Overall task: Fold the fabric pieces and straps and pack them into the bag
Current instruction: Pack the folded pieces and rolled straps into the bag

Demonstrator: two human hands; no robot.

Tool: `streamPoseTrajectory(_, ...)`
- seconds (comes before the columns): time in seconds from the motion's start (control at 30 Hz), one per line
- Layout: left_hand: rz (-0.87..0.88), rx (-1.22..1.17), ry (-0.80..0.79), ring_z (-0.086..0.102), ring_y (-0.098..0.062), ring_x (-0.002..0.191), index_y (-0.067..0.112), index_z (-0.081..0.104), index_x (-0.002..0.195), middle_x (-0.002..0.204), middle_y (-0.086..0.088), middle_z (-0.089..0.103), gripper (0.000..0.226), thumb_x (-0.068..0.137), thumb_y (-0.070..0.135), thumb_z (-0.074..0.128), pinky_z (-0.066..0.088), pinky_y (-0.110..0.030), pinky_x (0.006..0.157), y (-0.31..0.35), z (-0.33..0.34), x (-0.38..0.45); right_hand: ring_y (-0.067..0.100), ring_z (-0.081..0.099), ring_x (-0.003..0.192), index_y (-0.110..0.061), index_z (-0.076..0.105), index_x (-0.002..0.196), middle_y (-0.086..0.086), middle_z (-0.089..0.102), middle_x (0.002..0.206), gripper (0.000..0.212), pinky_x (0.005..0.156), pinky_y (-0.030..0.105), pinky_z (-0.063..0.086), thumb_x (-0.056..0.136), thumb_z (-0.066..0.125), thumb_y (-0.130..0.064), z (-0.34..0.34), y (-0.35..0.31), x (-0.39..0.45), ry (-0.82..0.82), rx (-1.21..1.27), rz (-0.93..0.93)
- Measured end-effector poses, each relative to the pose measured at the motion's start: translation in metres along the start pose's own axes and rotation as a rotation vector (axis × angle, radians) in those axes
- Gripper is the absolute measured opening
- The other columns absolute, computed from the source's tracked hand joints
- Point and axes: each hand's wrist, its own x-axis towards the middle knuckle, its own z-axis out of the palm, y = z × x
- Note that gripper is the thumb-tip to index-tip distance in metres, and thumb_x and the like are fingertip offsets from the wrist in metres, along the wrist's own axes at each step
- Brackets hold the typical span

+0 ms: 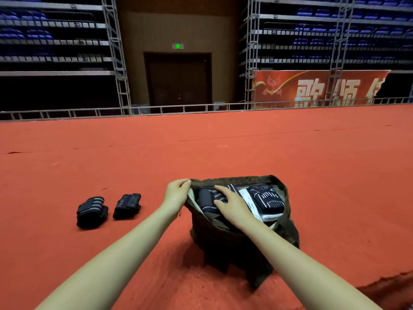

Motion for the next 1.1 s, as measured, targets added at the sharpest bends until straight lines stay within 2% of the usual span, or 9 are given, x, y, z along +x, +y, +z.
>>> streamPoseTrajectory(0.1, 0.069, 0.047, 0.014, 0.056, -0.01, 0.092, 0.007, 0.07, 0.105, 0.099, 0.001, 0.065, 0.024, 0.096, 0.011, 0.048, 0.039, -0.02, 0.075, 0.011, 0.001, 0.003, 0.016, 0.059, 0.097, -0.029, 0.057, 0.13, 0.006, 0.06, 0.116, 0.039, 0.092, 0.025, 0.043, 0.092, 0.057, -0.024, 0.008, 0.0, 0.005, 0.074, 0.013, -0.022)
streamPoseTrajectory(0.2, -0.012, -0.027, 0.053, 0.055, -0.013, 0.083, 0.002, 0.071, 0.103, 0.091, -0.002, 0.065, 0.024, 0.095, 0.013, 0.051, 0.043, -0.024, 0.066, 0.003, 0.001, 0.008, 0.018, 0.05, 0.104, -0.025, 0.061, 0.127, 0.005, 0.051, 0.11, 0.034, 0.09, 0.025, 0.038, 0.095, 0.053, -0.035, 0.018, 0.001, 0.003, 0.138, -0.027, -0.049)
streamPoseTrajectory(0.3, -0.076, -0.053, 0.033, 0.056, -0.016, 0.079, 0.004, 0.071, 0.101, 0.089, -0.005, 0.066, 0.024, 0.095, 0.015, 0.052, 0.043, -0.026, 0.068, -0.002, -0.003, 0.01, 0.022, 0.039, 0.109, -0.025, 0.064, 0.123, 0.004, 0.048, 0.112, 0.057, 0.091, 0.033, 0.038, 0.088, 0.034, -0.06, 0.025, 0.004, -0.004, 0.226, -0.229, -0.172)
streamPoseTrajectory(0.4, -0.066, -0.035, -0.003, 0.056, -0.013, 0.077, 0.006, 0.071, 0.103, 0.091, -0.004, 0.066, 0.023, 0.095, 0.016, 0.052, 0.042, -0.024, 0.065, -0.003, -0.007, 0.012, 0.025, 0.043, 0.106, -0.021, 0.066, 0.121, 0.006, 0.051, 0.111, 0.076, 0.088, 0.035, 0.039, 0.08, 0.02, -0.065, 0.026, 0.011, -0.002, 0.21, -0.289, -0.181)
streamPoseTrajectory(0.53, -0.063, -0.028, -0.04, 0.058, -0.015, 0.076, 0.009, 0.07, 0.104, 0.091, -0.004, 0.068, 0.022, 0.095, 0.018, 0.053, 0.044, -0.024, 0.06, 0.001, -0.009, 0.014, 0.03, 0.052, 0.105, -0.019, 0.067, 0.119, 0.01, 0.055, 0.108, 0.075, 0.086, 0.038, 0.042, 0.081, 0.023, -0.065, 0.032, 0.005, 0.008, 0.175, -0.291, -0.095)
streamPoseTrajectory(0.63, -0.143, -0.03, -0.084, 0.054, -0.018, 0.067, 0.017, 0.068, 0.099, 0.08, -0.004, 0.063, 0.02, 0.096, 0.022, 0.049, 0.045, -0.025, 0.059, 0.002, -0.016, 0.013, 0.02, 0.053, 0.109, -0.024, 0.062, 0.125, 0.005, 0.053, 0.113, 0.044, 0.096, 0.03, 0.04, 0.093, 0.047, -0.05, 0.024, -0.006, 0.01, 0.098, -0.167, -0.016)
streamPoseTrajectory(0.83, -0.213, 0.033, -0.156, 0.06, -0.02, 0.083, 0.019, 0.054, 0.116, 0.109, -0.006, 0.058, 0.023, 0.099, 0.026, 0.043, 0.053, -0.029, 0.071, -0.006, -0.057, 0.015, 0.013, 0.053, 0.109, -0.022, 0.059, 0.124, 0.001, 0.052, 0.117, 0.035, 0.099, 0.027, 0.039, 0.093, 0.056, -0.037, -0.006, -0.013, -0.01, 0.175, 0.089, -0.002)
streamPoseTrajectory(0.97, -0.17, 0.146, -0.099, 0.059, -0.016, 0.083, 0.019, 0.055, 0.12, 0.112, -0.004, 0.056, 0.026, 0.099, 0.027, 0.041, 0.049, -0.023, 0.064, -0.018, -0.097, 0.022, 0.015, 0.05, 0.115, -0.019, 0.06, 0.124, 0.001, 0.055, 0.118, 0.035, 0.102, 0.031, 0.039, 0.092, 0.057, -0.033, -0.01, -0.049, -0.01, 0.217, 0.036, -0.126)
streamPoseTrajectory(1.1, -0.177, 0.185, -0.011, 0.058, -0.02, 0.081, 0.019, 0.056, 0.117, 0.107, -0.005, 0.056, 0.024, 0.098, 0.021, 0.042, 0.049, -0.032, 0.078, -0.038, -0.141, 0.03, 0.014, 0.056, 0.102, -0.016, 0.061, 0.124, 0.003, 0.059, 0.108, 0.033, 0.095, 0.026, 0.042, 0.092, 0.057, -0.022, 0.015, -0.11, 0.001, 0.112, 0.062, -0.268)
